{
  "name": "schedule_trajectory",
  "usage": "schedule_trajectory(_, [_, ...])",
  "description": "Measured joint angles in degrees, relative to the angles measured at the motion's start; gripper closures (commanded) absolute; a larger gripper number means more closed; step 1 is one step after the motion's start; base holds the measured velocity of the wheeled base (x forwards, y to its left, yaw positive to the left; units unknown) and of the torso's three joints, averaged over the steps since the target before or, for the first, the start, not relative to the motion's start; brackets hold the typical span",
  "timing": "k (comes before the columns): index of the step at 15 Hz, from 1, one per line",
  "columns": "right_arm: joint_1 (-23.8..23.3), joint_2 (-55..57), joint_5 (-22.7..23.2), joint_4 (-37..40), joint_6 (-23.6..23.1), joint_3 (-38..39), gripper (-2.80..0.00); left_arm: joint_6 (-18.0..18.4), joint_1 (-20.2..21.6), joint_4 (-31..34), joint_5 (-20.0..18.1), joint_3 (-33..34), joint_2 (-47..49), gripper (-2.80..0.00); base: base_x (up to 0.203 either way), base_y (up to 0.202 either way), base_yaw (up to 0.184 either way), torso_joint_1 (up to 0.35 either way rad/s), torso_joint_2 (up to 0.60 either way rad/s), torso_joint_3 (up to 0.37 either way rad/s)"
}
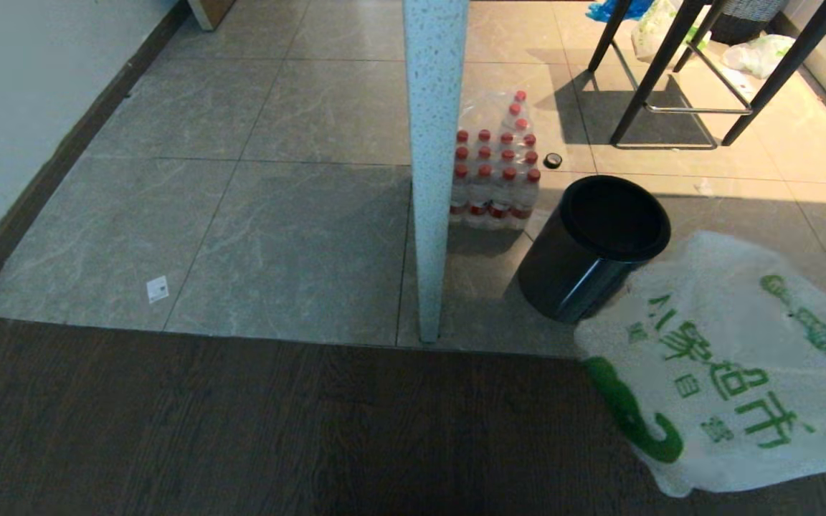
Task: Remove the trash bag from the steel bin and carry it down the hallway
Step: Put the trash bag at the door
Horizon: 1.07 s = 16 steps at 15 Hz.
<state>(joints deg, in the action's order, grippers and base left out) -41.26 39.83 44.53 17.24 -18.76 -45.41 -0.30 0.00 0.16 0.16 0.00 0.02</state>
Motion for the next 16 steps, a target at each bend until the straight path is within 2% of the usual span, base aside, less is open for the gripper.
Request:
schedule_trajectory(4, [23.4,-6.8,-20.7,-2.7,6.5,18.3,0.0,0.0,0.0,0.0,0.0,0.0,0.0,0.0,0.0,0.0,0.0,0.0,0.0,0.0])
schedule_trajectory(6, [31.1,-13.0,-30.7,-5.0,8.7,28.9,0.0,0.0,0.0,0.0,0.0,0.0,0.0,0.0,0.0,0.0,0.0,0.0,0.0,0.0])
schedule_trajectory(8, [36.0,-18.9,-38.6,-9.7,10.1,36.7,0.0,0.0,0.0,0.0,0.0,0.0,0.0,0.0,0.0,0.0,0.0,0.0,0.0,0.0])
schedule_trajectory(10, [39.6,-24.4,-42.4,-14.1,10.4,41.1,0.0,0.0,0.0,0.0,0.0,0.0,0.0,0.0,0.0,0.0,0.0,0.0,0.0,0.0])
schedule_trajectory(12, [40.7,-29.6,-42.8,-16.8,11.0,43.1,0.0,0.0,0.0,0.0,0.0,0.0,0.0,0.0,0.0,0.0,0.0,0.0,0.0,0.0])
schedule_trajectory(16, [41.2,-37.7,-43.9,-18.0,16.2,45.1,0.0,0.0,0.0,0.0,0.0,0.0,0.0,0.0,0.0,0.0,0.0,0.0,0.0,0.0])
